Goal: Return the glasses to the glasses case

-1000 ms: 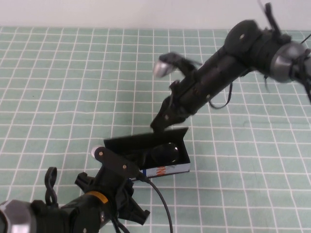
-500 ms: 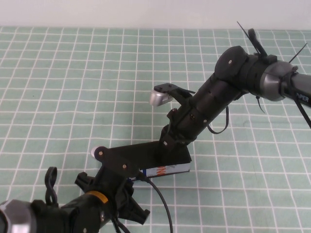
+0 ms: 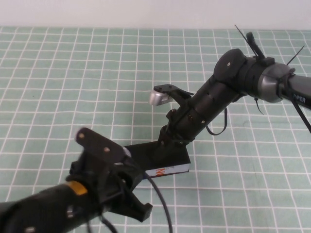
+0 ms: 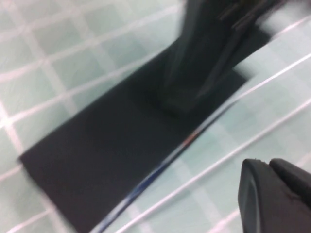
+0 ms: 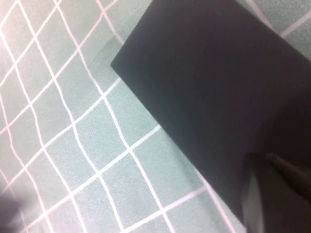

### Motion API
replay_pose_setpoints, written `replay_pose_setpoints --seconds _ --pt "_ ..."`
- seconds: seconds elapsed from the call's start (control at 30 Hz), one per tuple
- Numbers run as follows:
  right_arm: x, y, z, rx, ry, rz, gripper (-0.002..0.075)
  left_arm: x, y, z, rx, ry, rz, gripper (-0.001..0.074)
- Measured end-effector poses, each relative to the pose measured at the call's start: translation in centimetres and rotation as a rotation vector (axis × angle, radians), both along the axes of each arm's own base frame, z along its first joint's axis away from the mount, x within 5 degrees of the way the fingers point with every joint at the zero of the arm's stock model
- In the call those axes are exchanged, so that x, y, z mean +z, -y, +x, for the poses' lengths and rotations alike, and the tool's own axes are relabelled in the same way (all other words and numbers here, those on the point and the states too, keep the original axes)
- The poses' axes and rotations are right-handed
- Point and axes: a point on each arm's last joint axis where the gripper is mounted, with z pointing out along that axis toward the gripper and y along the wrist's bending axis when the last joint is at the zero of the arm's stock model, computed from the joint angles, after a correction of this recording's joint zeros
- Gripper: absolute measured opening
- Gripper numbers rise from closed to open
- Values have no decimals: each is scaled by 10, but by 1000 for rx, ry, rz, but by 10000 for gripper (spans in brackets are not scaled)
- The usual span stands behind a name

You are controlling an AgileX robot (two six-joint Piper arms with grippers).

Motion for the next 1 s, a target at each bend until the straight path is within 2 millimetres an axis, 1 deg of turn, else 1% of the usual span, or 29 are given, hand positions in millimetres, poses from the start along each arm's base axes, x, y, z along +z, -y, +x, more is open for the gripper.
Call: replay_pose_setpoints --seconds 0.07,0.13,0.2,0.27,0.37,0.47,0.57,0.6,0.67,0.7,0.73,0.8,0.83,0.93,1.0 --pt "8 1 -1 2 19 5 -12 19 -6 -9 -31 13 -57 -2" --pt "27 2 -4 2 59 24 -12 40 -14 -20 -65 39 -120 -2" --pt "61 5 -11 1 134 59 -12 60 -25 -36 -125 64 -178 -2" --pt "103 11 -22 -9 237 104 -11 75 -35 -54 -215 66 -205 -2" --pt "166 26 -42 -105 435 148 -11 94 -51 -86 -401 31 -201 -2" --pt "231 51 -69 -250 681 189 -11 108 -66 -112 -532 1 -187 -2" --pt "294 83 -111 -400 912 252 -11 124 -80 -126 -562 14 -227 -2" --pt "311 95 -127 -440 982 265 -11 131 -84 -130 -556 25 -256 -2" --pt "336 116 -158 -501 1092 278 -11 143 -90 -134 -537 46 -313 -2" --pt "344 128 -176 -532 1143 278 -11 148 -92 -135 -528 52 -337 -2" --pt "348 138 -189 -554 1182 265 -11 152 -93 -136 -524 52 -349 -2" --pt "346 159 -223 -601 1228 249 -11 157 -94 -137 -520 56 -367 -2" --pt "339 166 -234 -615 1226 238 -11 158 -94 -137 -521 53 -368 -2" --pt "311 192 -282 -647 1250 245 -11 158 -94 -138 -524 44 -366 -2" --pt "284 205 -310 -687 1253 289 -12 158 -94 -138 -525 41 -364 -2"
